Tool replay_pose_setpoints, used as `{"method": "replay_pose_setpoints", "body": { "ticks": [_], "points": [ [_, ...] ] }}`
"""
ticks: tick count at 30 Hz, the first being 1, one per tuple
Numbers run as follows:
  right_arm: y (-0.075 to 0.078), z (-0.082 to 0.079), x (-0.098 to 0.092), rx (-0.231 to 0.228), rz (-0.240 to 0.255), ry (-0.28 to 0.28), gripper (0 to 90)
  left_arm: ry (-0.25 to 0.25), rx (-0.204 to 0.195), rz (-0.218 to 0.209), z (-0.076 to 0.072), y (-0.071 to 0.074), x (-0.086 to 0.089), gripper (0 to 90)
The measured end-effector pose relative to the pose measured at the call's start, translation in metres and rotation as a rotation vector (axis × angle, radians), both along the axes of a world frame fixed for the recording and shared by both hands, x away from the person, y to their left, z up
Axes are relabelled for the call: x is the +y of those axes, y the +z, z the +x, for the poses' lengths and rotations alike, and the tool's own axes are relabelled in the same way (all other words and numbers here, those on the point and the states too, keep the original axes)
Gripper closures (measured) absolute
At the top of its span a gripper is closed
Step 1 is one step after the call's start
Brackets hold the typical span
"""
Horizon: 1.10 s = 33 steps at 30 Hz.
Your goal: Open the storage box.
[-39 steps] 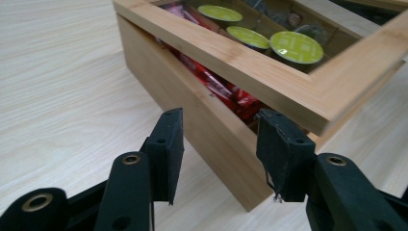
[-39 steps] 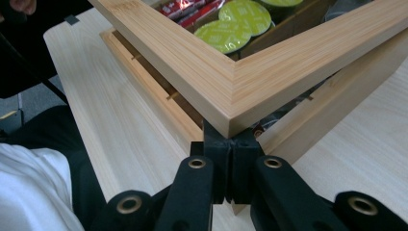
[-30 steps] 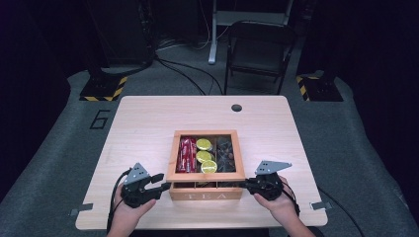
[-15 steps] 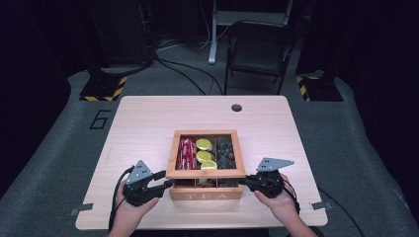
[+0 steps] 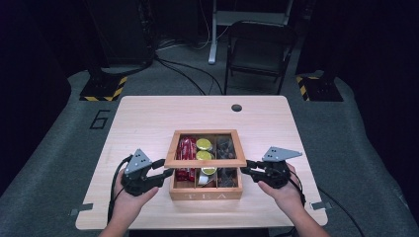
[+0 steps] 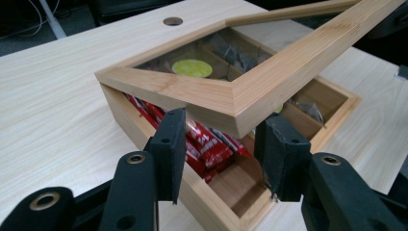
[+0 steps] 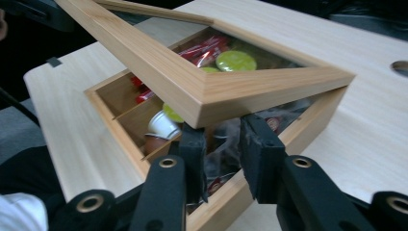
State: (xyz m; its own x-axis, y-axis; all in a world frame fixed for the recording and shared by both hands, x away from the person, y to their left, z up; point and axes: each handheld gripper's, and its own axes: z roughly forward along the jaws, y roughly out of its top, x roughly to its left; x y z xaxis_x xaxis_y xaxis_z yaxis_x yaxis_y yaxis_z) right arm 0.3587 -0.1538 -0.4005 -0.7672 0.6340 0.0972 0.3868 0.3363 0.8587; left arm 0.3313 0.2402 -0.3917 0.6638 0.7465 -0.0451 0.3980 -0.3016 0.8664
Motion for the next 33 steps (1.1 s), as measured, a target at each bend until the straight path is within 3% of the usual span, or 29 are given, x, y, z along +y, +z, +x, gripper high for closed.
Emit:
{"method": "replay_pose_setpoints", "body": {
  "ticks": [7, 14, 18, 22, 28, 33],
  "points": [
    [0.012, 0.009, 0.0, -0.05, 0.001, -0.035, 62.9, 0.005, 0.01, -0.049, 0.011, 0.01, 0.003, 54.5],
    [0.028, 0.021, 0.004, -0.099, 0.011, -0.044, 61.0, 0.023, -0.029, -0.04, 0.024, 0.026, 0.001, 55.0],
    [0.038, 0.033, 0.003, -0.084, 0.018, -0.023, 61.0, 0.036, -0.064, -0.049, 0.031, 0.03, 0.003, 53.5],
    [0.046, 0.041, 0.002, -0.074, 0.033, -0.022, 61.5, 0.083, -0.049, -0.027, 0.045, 0.023, 0.005, 52.7],
    [0.051, 0.048, 0.002, -0.078, 0.044, -0.022, 62.0, 0.095, -0.031, -0.029, 0.06, 0.018, 0.001, 51.1],
    [0.052, 0.05, 0.001, -0.084, 0.038, -0.019, 62.6, 0.101, -0.059, -0.017, 0.067, 0.024, -0.007, 53.6]
  ]
}}
